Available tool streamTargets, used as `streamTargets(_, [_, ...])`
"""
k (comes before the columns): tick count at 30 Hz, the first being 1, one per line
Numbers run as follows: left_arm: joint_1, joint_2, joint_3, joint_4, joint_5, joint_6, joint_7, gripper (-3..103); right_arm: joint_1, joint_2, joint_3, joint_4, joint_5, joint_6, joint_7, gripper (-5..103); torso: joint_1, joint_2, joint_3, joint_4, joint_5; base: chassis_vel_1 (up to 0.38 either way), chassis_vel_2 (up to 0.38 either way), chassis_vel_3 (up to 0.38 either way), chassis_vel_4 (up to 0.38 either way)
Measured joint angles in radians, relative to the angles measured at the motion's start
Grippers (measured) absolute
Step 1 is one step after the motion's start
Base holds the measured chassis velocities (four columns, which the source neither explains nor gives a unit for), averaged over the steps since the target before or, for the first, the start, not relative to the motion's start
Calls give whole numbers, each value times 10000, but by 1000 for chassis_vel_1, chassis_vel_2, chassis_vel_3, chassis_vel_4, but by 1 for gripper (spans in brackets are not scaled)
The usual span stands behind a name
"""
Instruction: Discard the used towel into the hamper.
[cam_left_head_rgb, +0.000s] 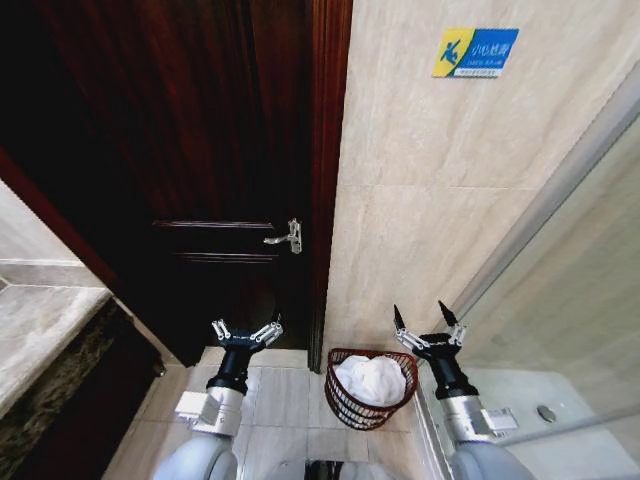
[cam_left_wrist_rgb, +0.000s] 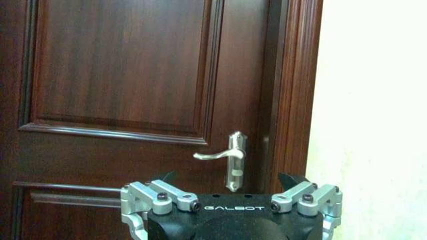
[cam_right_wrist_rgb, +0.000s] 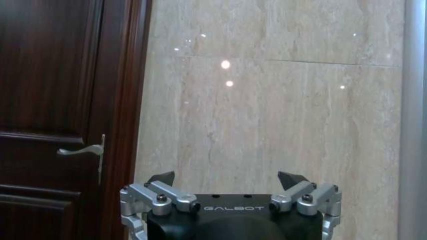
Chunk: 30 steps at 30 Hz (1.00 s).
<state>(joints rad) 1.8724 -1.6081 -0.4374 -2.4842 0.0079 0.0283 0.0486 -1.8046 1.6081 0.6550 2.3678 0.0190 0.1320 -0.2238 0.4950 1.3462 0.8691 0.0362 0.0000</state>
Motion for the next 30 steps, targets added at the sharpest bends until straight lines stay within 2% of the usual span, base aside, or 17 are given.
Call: streamTargets(30, [1,0,0,0,0,0,0,100,-2,0,0,0,0,0,0,100,-4,8,0,-1,0,85,-81,-84,90])
